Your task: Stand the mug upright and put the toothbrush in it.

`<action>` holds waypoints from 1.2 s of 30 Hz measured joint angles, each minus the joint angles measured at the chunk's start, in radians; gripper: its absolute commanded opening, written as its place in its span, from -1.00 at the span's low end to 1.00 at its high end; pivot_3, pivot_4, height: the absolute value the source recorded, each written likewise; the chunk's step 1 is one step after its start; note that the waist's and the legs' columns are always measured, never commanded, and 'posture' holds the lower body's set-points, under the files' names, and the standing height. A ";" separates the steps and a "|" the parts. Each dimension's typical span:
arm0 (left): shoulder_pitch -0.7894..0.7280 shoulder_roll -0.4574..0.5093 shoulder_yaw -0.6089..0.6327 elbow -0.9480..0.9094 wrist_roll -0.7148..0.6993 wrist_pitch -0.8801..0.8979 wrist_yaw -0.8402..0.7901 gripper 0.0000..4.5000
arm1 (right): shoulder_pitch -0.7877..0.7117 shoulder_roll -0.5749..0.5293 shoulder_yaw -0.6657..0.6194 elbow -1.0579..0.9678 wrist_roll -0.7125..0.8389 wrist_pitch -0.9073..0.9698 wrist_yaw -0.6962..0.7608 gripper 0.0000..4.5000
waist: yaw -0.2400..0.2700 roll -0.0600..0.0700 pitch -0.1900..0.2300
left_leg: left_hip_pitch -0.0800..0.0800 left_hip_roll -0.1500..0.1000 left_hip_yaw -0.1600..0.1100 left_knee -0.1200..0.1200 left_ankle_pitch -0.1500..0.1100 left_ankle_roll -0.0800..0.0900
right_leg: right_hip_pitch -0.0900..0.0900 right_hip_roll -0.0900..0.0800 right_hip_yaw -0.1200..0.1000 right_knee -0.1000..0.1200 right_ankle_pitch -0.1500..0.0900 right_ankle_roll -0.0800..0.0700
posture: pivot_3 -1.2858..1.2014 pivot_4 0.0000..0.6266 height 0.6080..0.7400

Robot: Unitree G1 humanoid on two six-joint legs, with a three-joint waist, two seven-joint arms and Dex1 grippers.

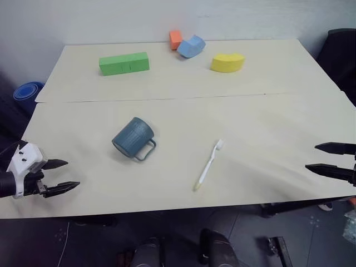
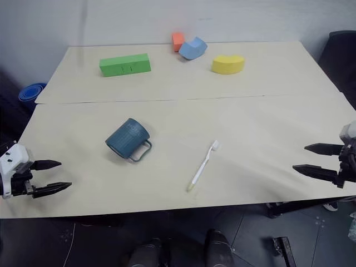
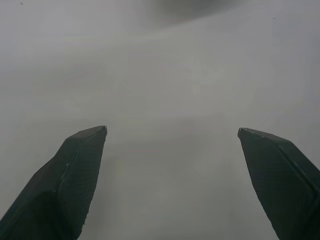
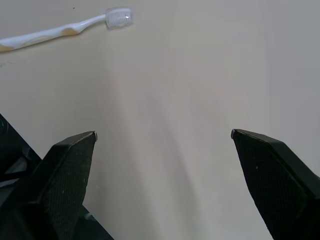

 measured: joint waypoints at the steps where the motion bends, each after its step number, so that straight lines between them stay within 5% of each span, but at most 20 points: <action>1: 0.000 -0.001 0.003 -0.006 -0.001 0.003 0.002 0.98 | 0.001 0.001 0.000 -0.004 0.000 0.001 -0.001 1.00 | 0.000 0.000 0.000 | 0.000 0.000 0.000 0.000 0.000 0.000 | 0.000 0.000 0.000 0.000 0.000 0.000 | 0.03 -0.52 1.00; 19: 0.110 -0.045 0.113 -0.160 -0.030 0.133 0.075 0.98 | 0.030 0.005 -0.019 -0.087 0.036 0.113 -0.041 1.00 | 0.000 0.000 0.000 | 0.000 0.000 0.000 0.001 0.000 0.000 | 0.000 0.000 0.001 0.001 0.000 0.000 | 0.03 -0.52 1.00; 26: 0.034 0.028 0.147 -0.416 -0.211 0.392 0.062 0.98 | 0.040 0.089 -0.075 -0.388 0.175 0.288 -0.171 1.00 | 0.006 -0.002 0.000 | 0.000 0.000 -0.003 0.002 0.000 -0.001 | 0.000 0.000 0.001 0.003 0.000 0.000 | 0.03 -0.52 1.00; 30: -0.151 0.111 0.061 -0.660 -0.351 0.570 0.149 0.98 | 0.005 0.131 -0.089 -0.624 0.349 0.411 -0.280 1.00 | 0.007 -0.002 0.000 | 0.002 -0.001 -0.005 0.001 0.000 -0.001 | 0.000 0.000 0.005 0.004 0.000 0.000 | 0.03 -0.52 1.00; 36: -0.380 0.111 -0.252 -0.807 -0.390 0.757 0.324 0.98 | -0.034 0.159 -0.081 -0.767 0.500 0.483 -0.424 1.00 | 0.006 -0.003 0.001 | 0.002 -0.002 -0.002 0.002 0.000 -0.001 | 0.000 0.001 0.006 0.007 0.000 0.000 | 0.03 -0.52 1.00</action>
